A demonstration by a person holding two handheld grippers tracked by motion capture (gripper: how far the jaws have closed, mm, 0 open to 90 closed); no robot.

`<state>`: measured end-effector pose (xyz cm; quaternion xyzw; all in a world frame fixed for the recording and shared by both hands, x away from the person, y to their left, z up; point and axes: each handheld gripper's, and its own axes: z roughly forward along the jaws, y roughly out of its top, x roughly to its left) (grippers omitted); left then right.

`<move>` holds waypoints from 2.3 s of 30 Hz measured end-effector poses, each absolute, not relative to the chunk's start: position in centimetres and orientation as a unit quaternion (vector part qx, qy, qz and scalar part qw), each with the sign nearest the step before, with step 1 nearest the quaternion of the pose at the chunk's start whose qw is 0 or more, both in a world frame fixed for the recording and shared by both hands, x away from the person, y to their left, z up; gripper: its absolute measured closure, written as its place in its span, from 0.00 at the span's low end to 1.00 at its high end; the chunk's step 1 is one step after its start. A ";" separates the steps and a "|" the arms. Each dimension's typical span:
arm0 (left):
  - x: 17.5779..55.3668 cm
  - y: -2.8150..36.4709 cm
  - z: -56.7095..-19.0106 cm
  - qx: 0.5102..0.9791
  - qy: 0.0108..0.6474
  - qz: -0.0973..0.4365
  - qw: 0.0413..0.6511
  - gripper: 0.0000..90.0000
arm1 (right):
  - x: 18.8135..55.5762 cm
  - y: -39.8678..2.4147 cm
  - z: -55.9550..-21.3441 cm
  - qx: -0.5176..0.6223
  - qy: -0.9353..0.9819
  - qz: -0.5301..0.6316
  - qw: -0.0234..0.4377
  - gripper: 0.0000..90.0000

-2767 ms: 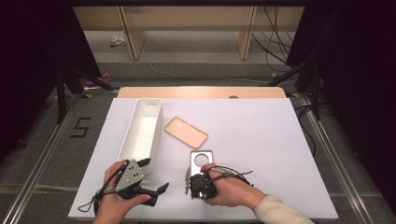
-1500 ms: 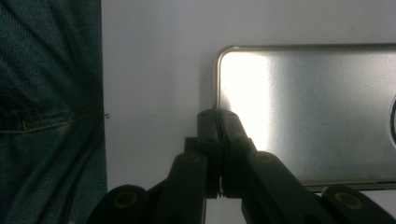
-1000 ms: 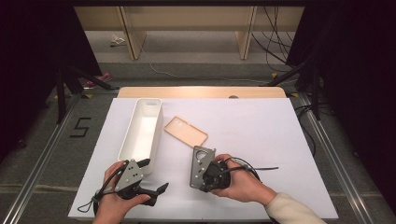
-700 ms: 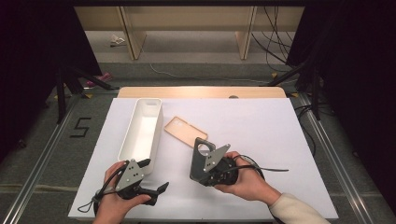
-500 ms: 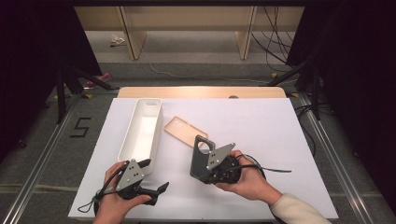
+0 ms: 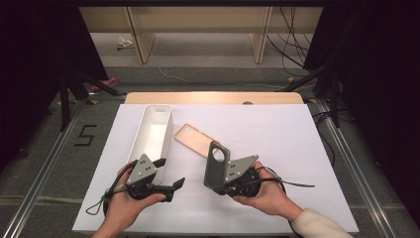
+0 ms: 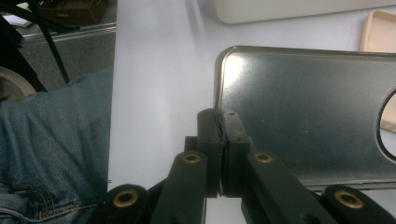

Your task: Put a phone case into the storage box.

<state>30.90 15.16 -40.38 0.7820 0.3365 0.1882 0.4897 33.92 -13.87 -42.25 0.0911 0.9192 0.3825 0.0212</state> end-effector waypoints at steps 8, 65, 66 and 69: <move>34.8 11.1 -38.4 0.807 0.336 0.174 0.454 0.17 | 33.4 -13.7 -42.3 0.084 0.920 0.383 0.024 0.99; 41.1 5.0 -36.4 0.777 0.402 0.086 0.477 0.91 | 33.6 -13.2 -42.3 0.097 0.916 0.379 0.089 0.73; 41.0 5.3 -36.3 0.778 0.390 0.104 0.481 0.91 | 33.7 -13.4 -42.3 0.108 0.912 0.386 0.086 0.69; 40.8 5.7 -36.4 0.776 0.382 0.121 0.487 0.91 | 33.9 -13.8 -42.3 0.126 0.905 0.396 0.084 0.63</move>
